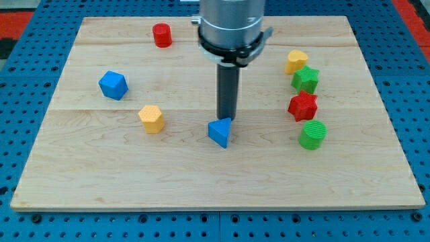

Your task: Slide the blue triangle below the green circle

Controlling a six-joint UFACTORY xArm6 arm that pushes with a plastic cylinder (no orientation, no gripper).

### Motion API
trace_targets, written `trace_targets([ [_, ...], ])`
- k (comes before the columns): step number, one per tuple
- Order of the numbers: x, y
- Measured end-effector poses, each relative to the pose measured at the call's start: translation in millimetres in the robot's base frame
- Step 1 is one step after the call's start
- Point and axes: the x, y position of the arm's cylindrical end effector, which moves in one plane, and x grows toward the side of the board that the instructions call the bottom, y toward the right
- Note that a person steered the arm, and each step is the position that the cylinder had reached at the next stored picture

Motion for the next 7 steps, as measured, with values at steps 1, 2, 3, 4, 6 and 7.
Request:
trace_targets([
  [1, 0, -21],
  [2, 6, -45],
  [3, 18, -57],
  [4, 37, -52],
  [6, 65, -37],
  [7, 54, -62],
])
